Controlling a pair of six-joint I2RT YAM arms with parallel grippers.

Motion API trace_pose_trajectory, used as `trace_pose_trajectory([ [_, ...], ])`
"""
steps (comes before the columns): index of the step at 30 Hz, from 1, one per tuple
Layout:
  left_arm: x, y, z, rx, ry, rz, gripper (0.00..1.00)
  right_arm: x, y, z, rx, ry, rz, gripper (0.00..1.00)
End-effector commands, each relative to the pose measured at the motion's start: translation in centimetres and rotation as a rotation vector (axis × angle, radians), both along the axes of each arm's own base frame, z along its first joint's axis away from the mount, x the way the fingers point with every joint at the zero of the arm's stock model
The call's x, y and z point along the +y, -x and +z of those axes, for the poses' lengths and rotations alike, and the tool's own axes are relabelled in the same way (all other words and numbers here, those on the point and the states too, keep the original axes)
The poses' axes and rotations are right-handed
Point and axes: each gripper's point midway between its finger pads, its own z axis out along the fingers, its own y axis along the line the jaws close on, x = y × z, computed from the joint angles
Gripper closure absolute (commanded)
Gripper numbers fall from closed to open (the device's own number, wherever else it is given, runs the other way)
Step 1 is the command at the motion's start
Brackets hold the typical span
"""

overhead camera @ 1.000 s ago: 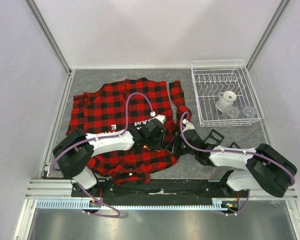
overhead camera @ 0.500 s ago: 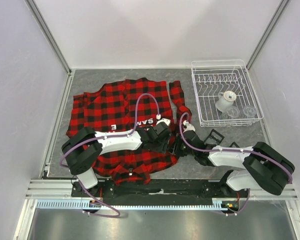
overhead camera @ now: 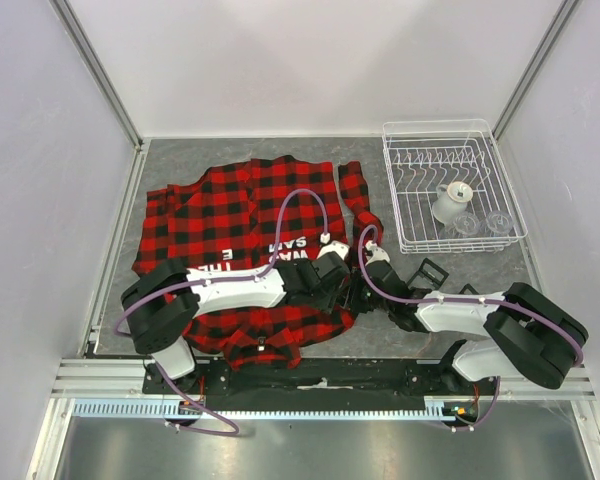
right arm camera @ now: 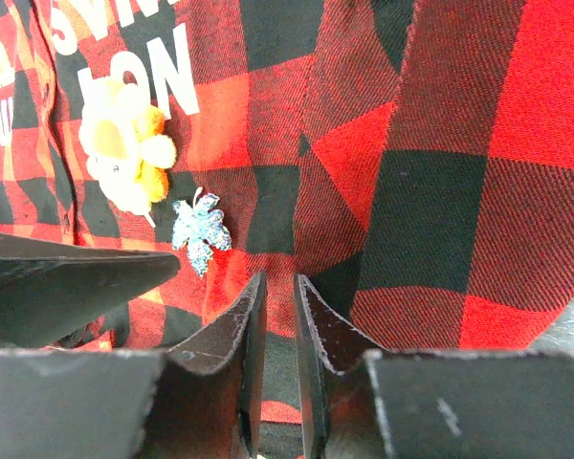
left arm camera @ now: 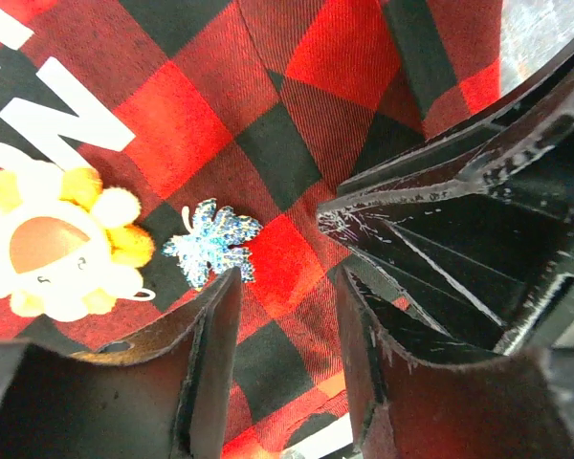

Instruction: Remove the brooch from the garment

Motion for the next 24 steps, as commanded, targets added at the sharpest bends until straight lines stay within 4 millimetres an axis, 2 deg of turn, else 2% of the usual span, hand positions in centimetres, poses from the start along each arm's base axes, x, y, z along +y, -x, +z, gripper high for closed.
trace_pose_trajectory([
  [1,0.6,-1.9,2.5,-0.119,-0.006,0.025,0.49,0.2,0.0,0.3,-0.018,-0.016,0.007,0.76],
  [7,1.1,-1.8,1.0,-0.097,-0.085,-0.009,0.44,0.2,-0.1,0.3,-0.022,-0.016,0.007,0.76],
  [21,1.5,-3.0,-0.9,-0.068,-0.166,0.031,0.51,0.3,-0.1,0.5,-0.029,-0.012,0.018,0.75],
  [24,1.5,-3.0,-1.0,-0.058,-0.174,0.029,0.56,0.4,-0.1,0.4,-0.027,-0.009,0.023,0.76],
])
